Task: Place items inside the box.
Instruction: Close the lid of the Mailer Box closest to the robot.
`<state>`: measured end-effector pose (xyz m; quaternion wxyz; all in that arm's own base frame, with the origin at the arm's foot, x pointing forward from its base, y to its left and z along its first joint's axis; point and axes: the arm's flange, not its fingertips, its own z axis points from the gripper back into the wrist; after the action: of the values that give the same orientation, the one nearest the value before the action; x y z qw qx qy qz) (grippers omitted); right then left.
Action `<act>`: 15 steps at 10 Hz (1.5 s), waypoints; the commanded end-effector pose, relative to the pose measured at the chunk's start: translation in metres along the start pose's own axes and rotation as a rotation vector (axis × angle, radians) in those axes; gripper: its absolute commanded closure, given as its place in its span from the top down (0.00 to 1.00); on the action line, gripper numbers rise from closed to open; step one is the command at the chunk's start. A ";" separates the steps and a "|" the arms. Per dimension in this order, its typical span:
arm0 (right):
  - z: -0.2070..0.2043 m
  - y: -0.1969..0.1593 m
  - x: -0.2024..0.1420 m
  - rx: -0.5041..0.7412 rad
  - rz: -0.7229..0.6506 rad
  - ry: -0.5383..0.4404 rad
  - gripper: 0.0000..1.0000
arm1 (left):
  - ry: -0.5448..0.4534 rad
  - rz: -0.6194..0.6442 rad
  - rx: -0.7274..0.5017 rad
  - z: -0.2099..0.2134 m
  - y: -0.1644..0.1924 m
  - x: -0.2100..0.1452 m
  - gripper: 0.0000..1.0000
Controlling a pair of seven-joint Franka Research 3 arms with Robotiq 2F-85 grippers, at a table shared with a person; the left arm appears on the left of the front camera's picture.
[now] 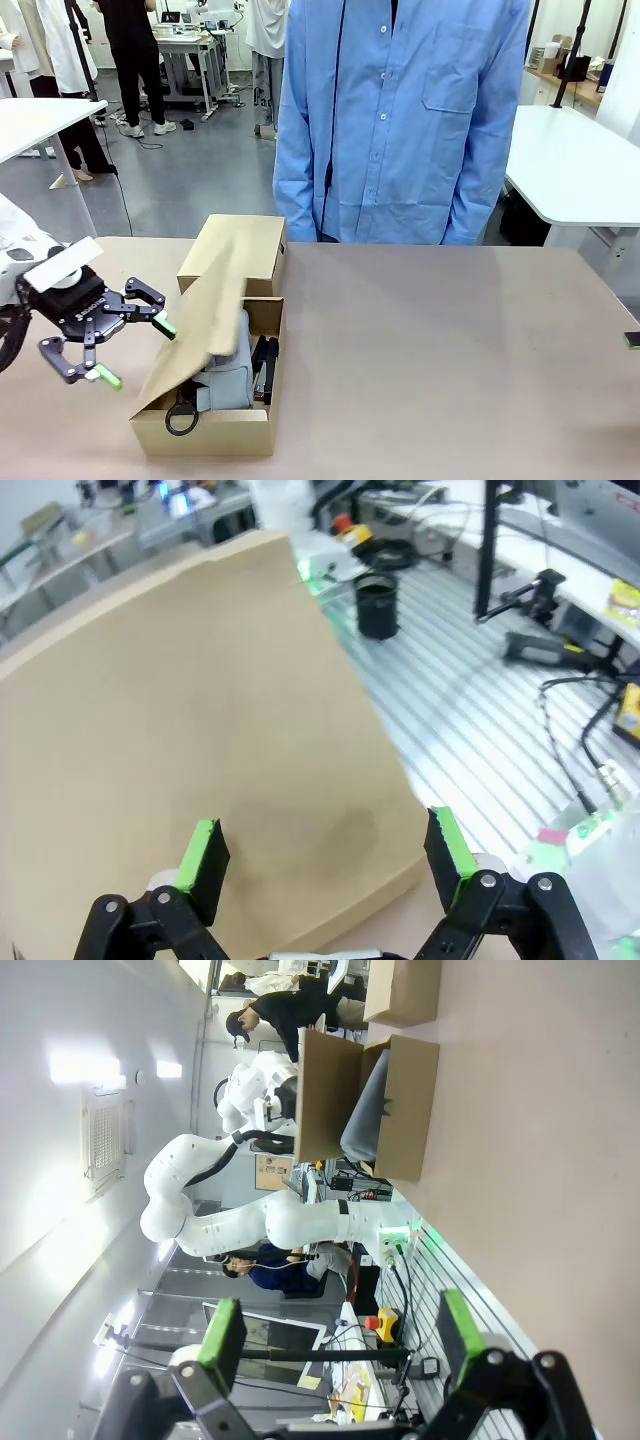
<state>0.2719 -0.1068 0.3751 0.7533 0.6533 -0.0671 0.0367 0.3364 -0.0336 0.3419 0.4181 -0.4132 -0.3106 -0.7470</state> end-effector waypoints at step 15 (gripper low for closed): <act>0.001 0.005 0.001 0.011 -0.010 -0.004 1.00 | -0.261 0.087 0.289 -0.097 -0.039 -0.014 1.00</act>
<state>0.2719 -0.1067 0.3751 0.7533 0.6533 -0.0668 0.0367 0.3682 -0.0837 0.3010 0.4762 -0.4705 -0.4557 -0.5867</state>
